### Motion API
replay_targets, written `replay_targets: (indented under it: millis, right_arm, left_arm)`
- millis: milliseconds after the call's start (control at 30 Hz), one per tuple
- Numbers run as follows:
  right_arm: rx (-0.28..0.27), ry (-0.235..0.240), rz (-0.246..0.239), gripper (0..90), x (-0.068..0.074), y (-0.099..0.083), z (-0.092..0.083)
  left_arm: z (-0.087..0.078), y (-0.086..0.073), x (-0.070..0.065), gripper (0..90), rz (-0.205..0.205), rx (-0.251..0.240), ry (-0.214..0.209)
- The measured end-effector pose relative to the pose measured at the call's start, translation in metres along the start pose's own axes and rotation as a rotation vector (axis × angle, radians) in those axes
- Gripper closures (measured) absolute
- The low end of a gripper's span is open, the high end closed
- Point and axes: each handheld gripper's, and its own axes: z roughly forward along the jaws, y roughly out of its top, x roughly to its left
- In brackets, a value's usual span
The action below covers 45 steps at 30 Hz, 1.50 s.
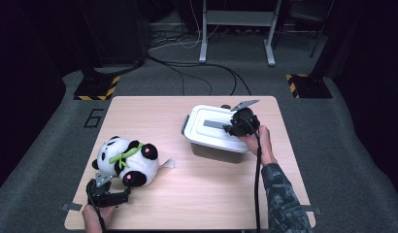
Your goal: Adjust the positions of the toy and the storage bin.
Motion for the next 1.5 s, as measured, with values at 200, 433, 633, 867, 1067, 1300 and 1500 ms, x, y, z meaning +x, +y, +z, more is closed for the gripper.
replay_targets:
  millis: [200,433,633,867,1067,1300,1500]
  right_arm:
    - [-0.001,-0.019,0.011,62.4,0.009,-0.009,-0.009]
    - [-0.018,-0.021,0.017,65.6,0.026,-0.021,-0.02]
    - [-0.008,-0.01,0.013,65.7,0.03,-0.021,-0.022]
    - [0.015,0.042,0.002,63.5,0.021,-0.005,-0.009]
    - [0.031,0.06,-0.02,65.1,0.022,0.009,0.004]
    - [0.023,0.019,0.029,66.3,0.03,0.006,0.002]
    - [0.012,-0.011,0.078,66.8,0.037,-0.002,-0.005]
  left_arm:
    - [0.0,0.0,0.001,0.1,0.003,0.0,0.001]
    - [0.0,0.0,0.002,0.4,-0.01,-0.005,0.006]
    - [0.0,0.0,0.002,0.3,-0.012,-0.01,0.004]
    - [0.0,0.0,0.002,0.2,-0.009,-0.008,0.004]
    - [0.0,0.0,0.002,0.2,-0.009,-0.009,0.002]
    - [0.0,0.0,0.002,0.2,-0.009,-0.009,0.002]
    - [0.0,0.0,0.002,0.2,-0.001,0.0,0.001]
